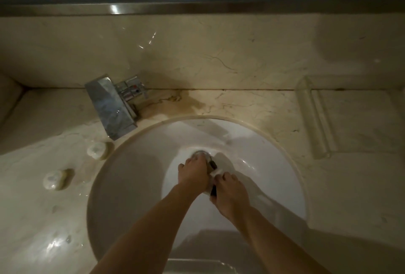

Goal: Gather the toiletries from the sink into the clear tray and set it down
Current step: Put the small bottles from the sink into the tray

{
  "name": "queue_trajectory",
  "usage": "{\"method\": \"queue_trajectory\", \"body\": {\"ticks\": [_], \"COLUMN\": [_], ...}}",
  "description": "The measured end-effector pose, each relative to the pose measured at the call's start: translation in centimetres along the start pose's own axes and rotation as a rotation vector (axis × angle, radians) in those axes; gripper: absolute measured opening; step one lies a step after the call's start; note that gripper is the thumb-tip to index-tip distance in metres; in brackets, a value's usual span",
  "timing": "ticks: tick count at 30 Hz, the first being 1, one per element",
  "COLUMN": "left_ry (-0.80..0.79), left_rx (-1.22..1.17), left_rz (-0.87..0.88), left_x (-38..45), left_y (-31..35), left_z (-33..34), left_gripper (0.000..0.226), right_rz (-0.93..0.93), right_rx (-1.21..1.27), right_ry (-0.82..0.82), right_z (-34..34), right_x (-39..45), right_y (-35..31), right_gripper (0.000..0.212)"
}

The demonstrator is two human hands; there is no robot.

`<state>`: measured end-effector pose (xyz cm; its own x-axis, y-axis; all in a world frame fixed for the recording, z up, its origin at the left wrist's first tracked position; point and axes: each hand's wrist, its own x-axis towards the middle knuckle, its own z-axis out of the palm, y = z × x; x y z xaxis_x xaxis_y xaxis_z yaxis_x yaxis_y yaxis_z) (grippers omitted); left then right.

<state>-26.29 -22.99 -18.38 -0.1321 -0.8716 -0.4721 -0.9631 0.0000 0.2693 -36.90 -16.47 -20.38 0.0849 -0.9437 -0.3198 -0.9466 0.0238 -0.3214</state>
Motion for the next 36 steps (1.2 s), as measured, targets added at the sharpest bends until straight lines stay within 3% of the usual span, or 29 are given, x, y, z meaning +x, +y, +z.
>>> {"method": "queue_trajectory", "body": {"ticks": [10,16,20,23,27,30,36], "left_ry": [0.178,0.038,-0.066,-0.099,-0.151,-0.095,0.039], "left_rx": [-0.787,-1.157,-1.367,-1.475,-1.487,-1.335,-1.172], "left_rz": [-0.181,-0.155,-0.067,0.048,0.229,0.349,0.499], "left_x": [-2.9,-8.1,-12.9,-16.3,-20.3,-22.9,-27.9], "left_y": [-0.5,-0.7,-1.2,-1.8,-2.7,-3.2,-4.9], "left_z": [-7.7,-12.1,-15.3,-17.5,-19.7,-20.7,-21.0], "left_gripper": [0.048,0.016,0.006,0.014,0.025,0.038,0.038], "right_rz": [0.301,0.268,0.224,0.179,0.141,0.081,-0.078], "right_rx": [0.678,1.002,1.239,1.432,1.498,1.503,1.514], "right_ry": [0.082,0.175,0.218,0.252,0.314,0.342,0.366], "right_z": [-5.1,-11.1,-14.9,-17.0,-18.9,-20.0,-21.0], "right_x": [-1.7,-4.7,-8.1,-10.7,-13.9,-16.0,-20.3], "right_y": [-1.8,-4.3,-6.2,-7.2,-9.0,-10.1,-12.3], "right_gripper": [0.024,0.018,0.021,0.019,0.010,0.009,0.020]}}
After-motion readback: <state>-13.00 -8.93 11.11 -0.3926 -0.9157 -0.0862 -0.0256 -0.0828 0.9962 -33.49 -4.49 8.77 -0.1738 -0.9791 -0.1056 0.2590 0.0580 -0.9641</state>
